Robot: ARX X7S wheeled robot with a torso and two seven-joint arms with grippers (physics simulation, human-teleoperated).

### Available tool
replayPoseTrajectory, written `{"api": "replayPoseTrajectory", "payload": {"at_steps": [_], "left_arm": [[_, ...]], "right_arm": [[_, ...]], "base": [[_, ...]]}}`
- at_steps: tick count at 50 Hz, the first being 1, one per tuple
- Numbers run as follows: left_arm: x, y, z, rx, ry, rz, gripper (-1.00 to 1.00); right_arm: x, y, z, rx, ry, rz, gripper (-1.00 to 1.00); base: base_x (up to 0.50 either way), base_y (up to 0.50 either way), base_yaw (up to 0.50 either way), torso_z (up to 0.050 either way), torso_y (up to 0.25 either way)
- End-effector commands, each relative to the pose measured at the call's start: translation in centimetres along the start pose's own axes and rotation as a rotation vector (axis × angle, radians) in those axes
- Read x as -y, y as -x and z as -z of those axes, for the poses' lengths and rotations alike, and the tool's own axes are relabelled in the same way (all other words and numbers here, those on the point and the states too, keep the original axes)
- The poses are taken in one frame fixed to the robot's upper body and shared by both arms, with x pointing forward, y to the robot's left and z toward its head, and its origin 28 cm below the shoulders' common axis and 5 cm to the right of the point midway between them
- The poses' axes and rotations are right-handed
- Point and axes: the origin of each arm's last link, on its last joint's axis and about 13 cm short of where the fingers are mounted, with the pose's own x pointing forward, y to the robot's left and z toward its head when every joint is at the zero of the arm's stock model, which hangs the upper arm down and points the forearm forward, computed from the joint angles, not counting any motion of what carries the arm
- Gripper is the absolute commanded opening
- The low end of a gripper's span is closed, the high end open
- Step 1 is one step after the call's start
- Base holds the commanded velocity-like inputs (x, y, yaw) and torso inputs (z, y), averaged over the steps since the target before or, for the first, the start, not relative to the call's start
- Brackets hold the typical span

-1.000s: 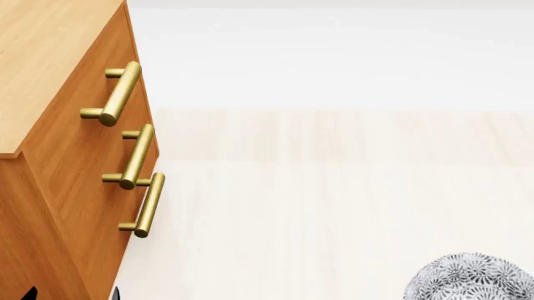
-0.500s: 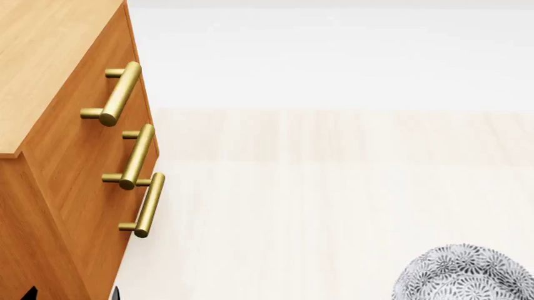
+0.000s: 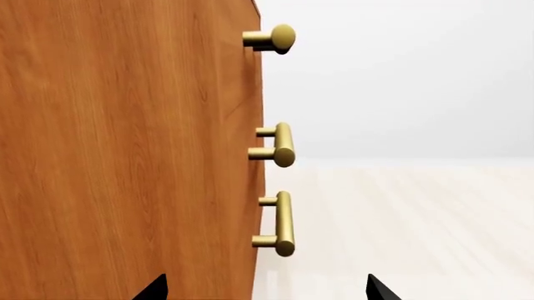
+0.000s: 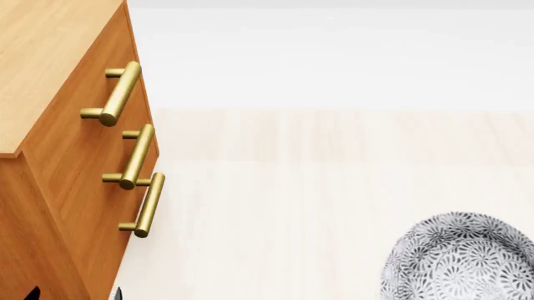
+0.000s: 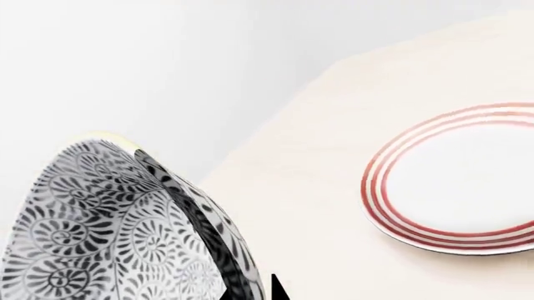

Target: Put the bowl on top of the cabinet.

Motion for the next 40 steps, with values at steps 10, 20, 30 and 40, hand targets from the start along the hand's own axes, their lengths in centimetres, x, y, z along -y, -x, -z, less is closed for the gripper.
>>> {"api": "replayPoseTrajectory", "payload": {"at_steps": [10,20,30,40], "left_arm": [[0.1,0.0,0.0,-0.001,-0.001,0.008,1.00],[0.0,0.1,0.0,0.001,0.000,0.008,1.00],[0.2,0.3,0.0,-0.005,-0.003,0.036,1.00],[0.2,1.1,-0.6,0.007,-0.015,0.068,1.00]], "right_arm": [[-1.0,2.4,-0.8,0.279,0.209,0.107,-1.00],[-1.1,2.3,-0.5,0.285,0.243,0.107,-1.00],[-2.4,2.1,0.3,0.327,0.367,0.066,-1.00],[-5.8,0.7,-0.3,0.384,0.449,0.009,-1.00]], "base": [[0.00,0.00,0.00,0.000,0.000],[0.00,0.00,0.00,0.000,0.000],[0.00,0.00,0.00,0.000,0.000],[0.00,0.00,0.00,0.000,0.000]]}}
